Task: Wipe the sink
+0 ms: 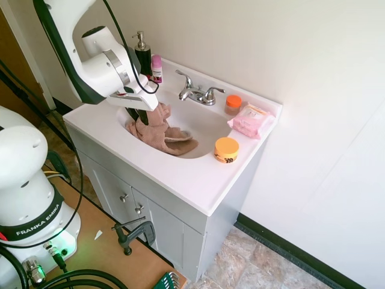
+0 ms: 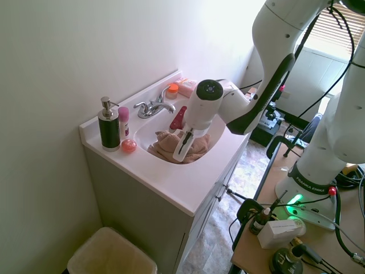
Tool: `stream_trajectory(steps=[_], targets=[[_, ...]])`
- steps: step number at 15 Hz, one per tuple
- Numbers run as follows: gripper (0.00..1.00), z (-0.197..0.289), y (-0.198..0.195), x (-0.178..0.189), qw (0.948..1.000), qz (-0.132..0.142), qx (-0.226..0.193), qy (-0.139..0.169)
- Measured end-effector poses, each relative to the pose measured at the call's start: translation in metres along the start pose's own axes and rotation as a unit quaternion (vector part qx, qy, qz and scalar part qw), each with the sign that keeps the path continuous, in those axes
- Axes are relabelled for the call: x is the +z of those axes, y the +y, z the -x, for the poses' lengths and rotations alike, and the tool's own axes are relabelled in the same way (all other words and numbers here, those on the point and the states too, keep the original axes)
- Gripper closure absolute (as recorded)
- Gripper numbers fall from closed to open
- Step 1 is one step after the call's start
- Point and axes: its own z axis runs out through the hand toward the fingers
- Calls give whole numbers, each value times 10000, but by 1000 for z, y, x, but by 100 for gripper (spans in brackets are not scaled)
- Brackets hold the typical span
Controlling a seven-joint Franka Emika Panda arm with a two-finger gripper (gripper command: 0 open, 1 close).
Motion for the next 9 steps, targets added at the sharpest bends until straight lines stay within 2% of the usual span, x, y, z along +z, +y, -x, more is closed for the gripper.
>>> stream_trajectory(steps=[5,9], targets=[[100,-2,-3,-31,9988,-67,79,-469],[100,-2,-11,-87,9970,-58,-15,-773]])
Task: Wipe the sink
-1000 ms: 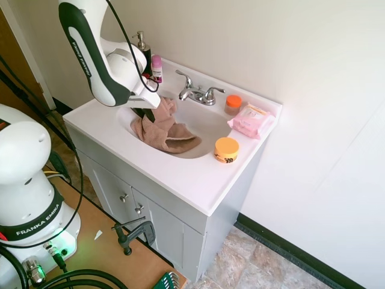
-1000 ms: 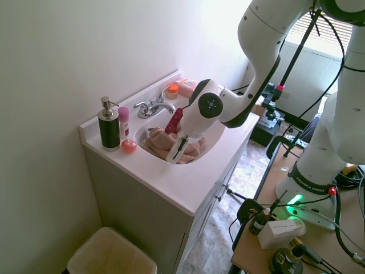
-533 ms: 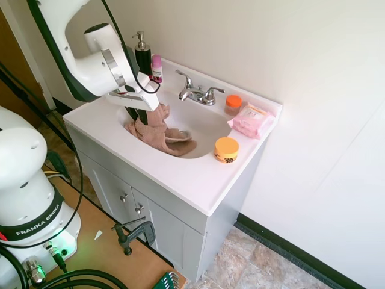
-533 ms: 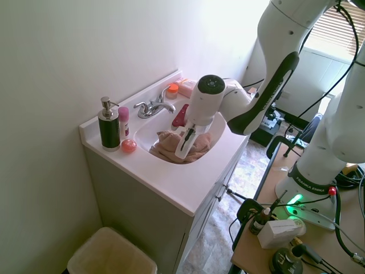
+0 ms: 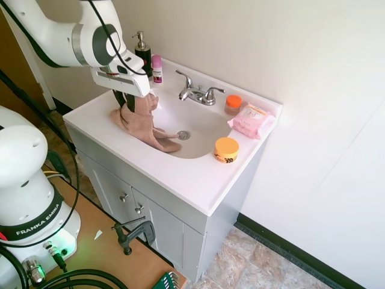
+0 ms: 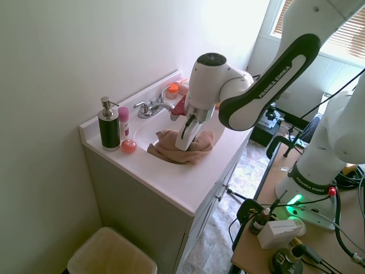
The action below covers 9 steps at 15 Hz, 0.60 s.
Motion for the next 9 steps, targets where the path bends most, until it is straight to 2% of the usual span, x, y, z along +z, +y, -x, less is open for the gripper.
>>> stream_trajectory(steps=[4,6,9], targets=[[100,0,13,-54,10000,-2,-14,-56],[100,5,15,-64,9999,36,-103,-133],[100,25,10,-73,9985,98,-461,-262]])
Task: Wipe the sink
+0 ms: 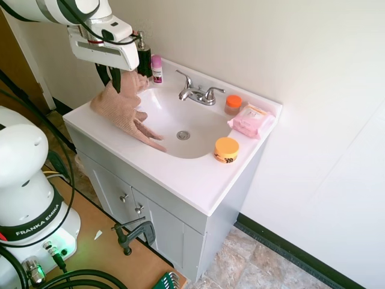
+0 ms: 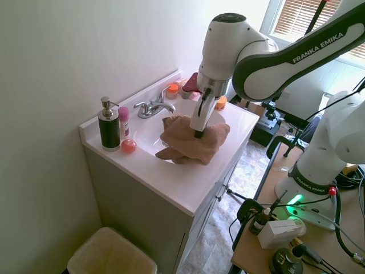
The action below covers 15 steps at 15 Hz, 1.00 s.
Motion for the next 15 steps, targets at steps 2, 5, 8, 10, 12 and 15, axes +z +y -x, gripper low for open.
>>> stream_trajectory(steps=[2,5,8,10,12,15], targets=[[100,20,-8,-8,9997,24,-242,-42],[100,47,-14,-25,9990,6,-440,-71],[100,72,-19,-37,9982,-46,-592,-126],[100,87,-24,-40,9974,-71,-703,-122],[100,104,-31,-39,9968,-65,-792,-128],[100,109,-34,-35,9971,-62,-746,-107]])
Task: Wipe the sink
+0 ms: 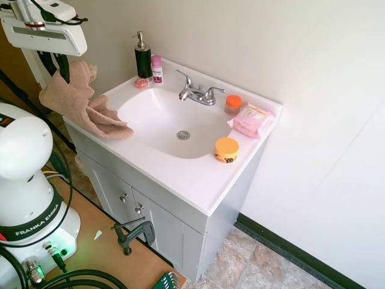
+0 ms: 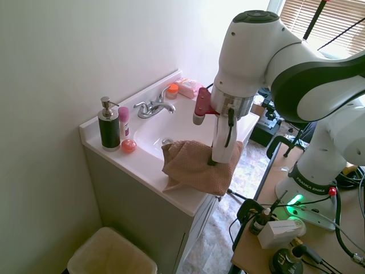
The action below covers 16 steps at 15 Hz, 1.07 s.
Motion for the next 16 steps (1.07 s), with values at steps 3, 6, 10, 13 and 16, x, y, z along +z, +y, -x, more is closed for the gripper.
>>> stream_trajectory(steps=[3,6,10,13,16], targets=[[100,-21,4,13,9998,51,159,58],[0,-32,3,34,9997,177,178,15],[0,-39,4,45,9993,283,223,73],[0,-42,3,51,9992,300,239,92],[0,-49,3,53,9991,262,298,168]])
